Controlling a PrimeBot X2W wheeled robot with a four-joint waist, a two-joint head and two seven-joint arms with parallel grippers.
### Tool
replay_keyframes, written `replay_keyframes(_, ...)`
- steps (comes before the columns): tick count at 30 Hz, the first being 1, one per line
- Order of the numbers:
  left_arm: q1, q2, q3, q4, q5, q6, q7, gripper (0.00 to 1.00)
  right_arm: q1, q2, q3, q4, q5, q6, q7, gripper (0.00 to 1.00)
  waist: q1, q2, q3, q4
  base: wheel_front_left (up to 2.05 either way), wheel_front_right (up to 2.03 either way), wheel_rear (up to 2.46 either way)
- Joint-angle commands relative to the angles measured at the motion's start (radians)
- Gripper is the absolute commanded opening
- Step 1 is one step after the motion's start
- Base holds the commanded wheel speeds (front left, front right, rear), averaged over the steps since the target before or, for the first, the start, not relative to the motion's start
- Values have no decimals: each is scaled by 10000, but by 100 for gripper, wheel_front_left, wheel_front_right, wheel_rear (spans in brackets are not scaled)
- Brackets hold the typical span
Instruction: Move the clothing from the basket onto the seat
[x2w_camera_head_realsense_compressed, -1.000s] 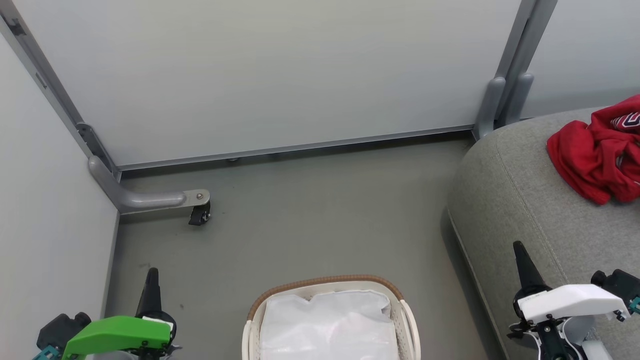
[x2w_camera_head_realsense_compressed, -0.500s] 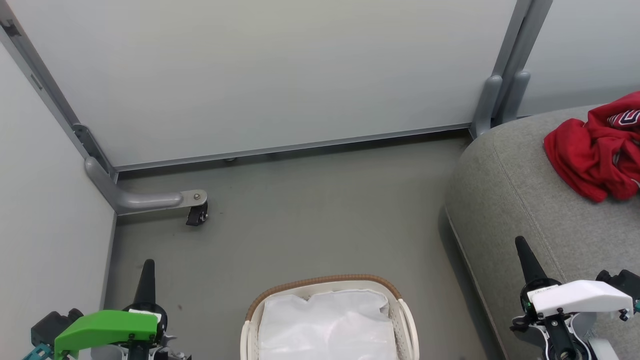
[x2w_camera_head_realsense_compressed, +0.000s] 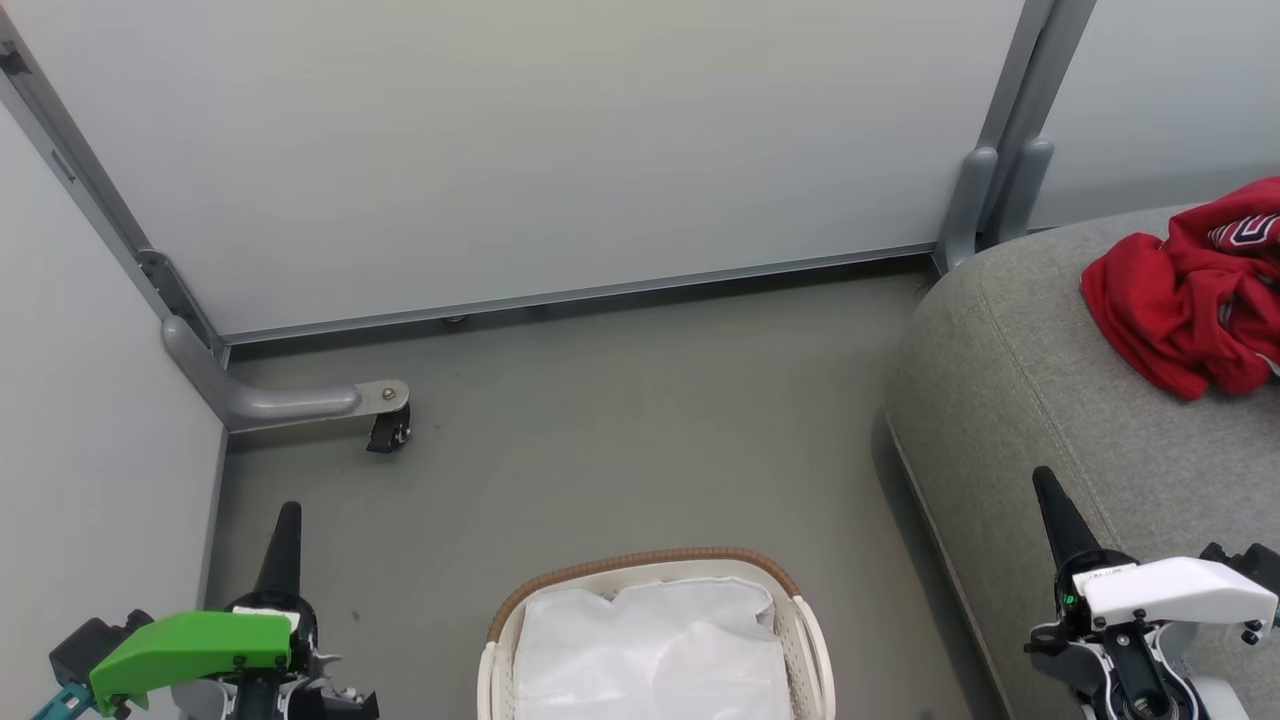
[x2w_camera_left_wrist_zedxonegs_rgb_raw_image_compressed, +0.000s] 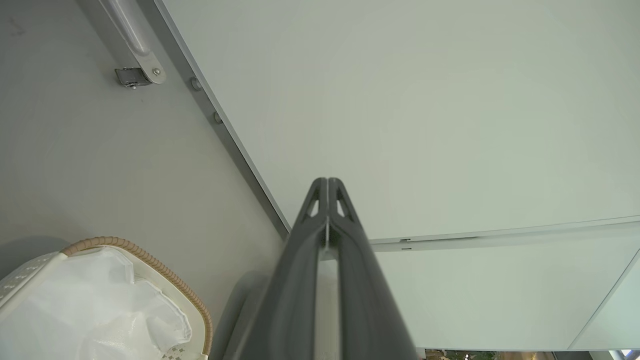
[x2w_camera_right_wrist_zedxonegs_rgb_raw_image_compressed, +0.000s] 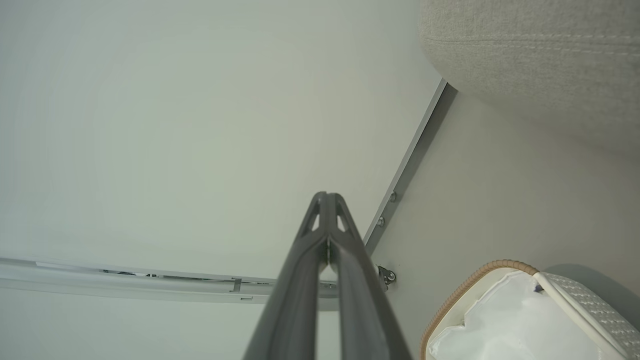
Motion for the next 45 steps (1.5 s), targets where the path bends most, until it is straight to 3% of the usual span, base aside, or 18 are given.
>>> replay_keyframes(1,-231,40,84,-80,-220,-87,76,0,-169,-61,-57,-100,246,-4,73,0,0,0,3,-8,0,0,0)
replay_keyframes(35,-481,49,499,-252,-2342,-272,725,0,-189,-79,-263,-286,2768,-5,731,0,0,0,56,-206,0,0,0)
replay_keyframes(45,-452,49,491,-242,-2319,-273,732,0,-185,-78,-258,-283,2746,-5,713,0,0,0,57,-208,0,0,0)
